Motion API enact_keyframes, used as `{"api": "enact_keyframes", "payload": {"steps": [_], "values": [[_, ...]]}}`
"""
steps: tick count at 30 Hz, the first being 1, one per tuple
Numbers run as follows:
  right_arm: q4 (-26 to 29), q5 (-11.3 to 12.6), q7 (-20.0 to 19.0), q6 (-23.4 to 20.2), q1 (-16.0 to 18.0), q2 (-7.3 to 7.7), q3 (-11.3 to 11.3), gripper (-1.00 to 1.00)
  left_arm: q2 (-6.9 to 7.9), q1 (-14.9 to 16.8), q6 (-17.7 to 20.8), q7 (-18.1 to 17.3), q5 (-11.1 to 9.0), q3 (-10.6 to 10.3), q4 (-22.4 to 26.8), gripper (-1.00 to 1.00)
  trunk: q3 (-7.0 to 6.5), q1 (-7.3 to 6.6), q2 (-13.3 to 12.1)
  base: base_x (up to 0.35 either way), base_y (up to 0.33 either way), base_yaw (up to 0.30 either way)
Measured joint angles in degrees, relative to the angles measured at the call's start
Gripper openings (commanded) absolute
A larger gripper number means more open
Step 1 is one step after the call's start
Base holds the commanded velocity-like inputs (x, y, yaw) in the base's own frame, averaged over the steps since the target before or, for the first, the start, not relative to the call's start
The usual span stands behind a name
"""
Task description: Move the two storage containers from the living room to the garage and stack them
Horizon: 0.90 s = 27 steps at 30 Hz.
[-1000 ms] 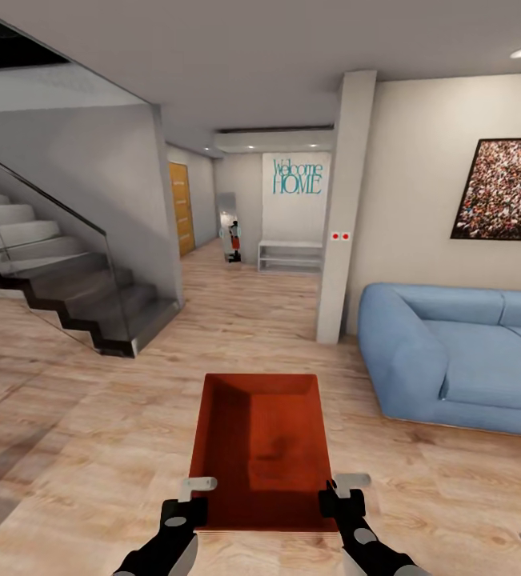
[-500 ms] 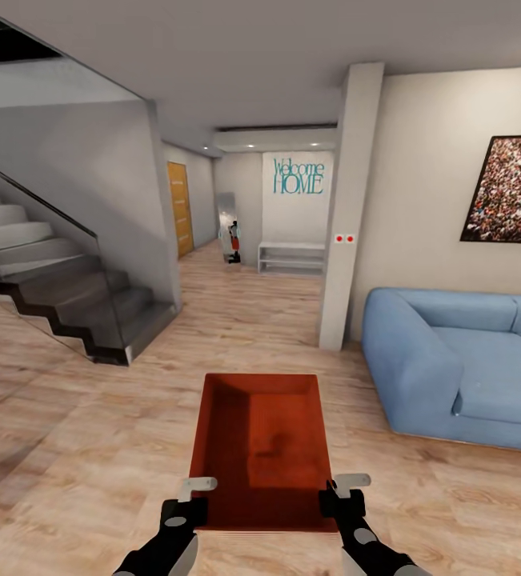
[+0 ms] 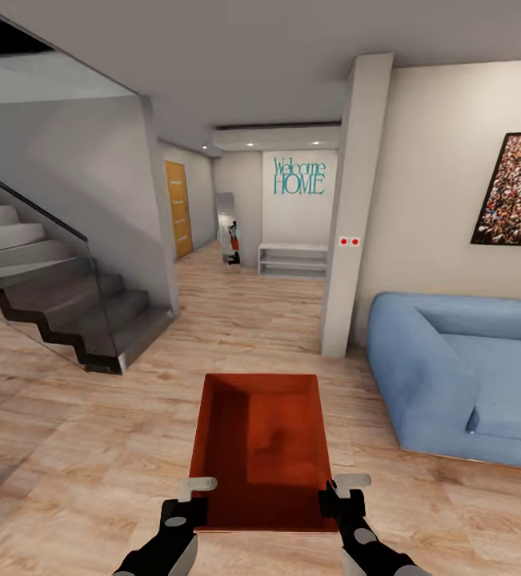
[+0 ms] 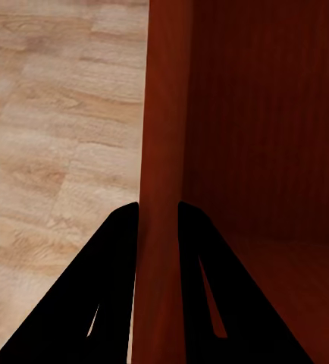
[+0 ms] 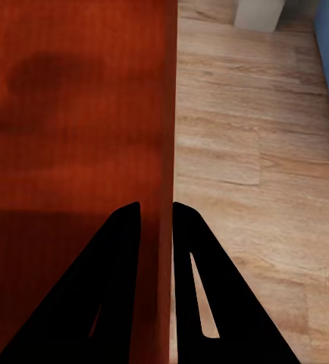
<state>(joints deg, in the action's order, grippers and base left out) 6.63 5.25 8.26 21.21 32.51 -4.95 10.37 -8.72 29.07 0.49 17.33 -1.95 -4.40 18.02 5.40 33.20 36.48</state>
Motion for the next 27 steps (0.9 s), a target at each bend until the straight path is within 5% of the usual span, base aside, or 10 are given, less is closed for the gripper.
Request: {"api": "enact_keyframes", "payload": {"steps": [27], "values": [[0.0,-0.1,0.0,0.0,0.0,-0.01,-0.1,-1.0,0.0,0.0,0.0,0.0,0.0,0.0,0.0,-1.0,0.0,0.0,0.0,0.32,0.0,0.0]]}}
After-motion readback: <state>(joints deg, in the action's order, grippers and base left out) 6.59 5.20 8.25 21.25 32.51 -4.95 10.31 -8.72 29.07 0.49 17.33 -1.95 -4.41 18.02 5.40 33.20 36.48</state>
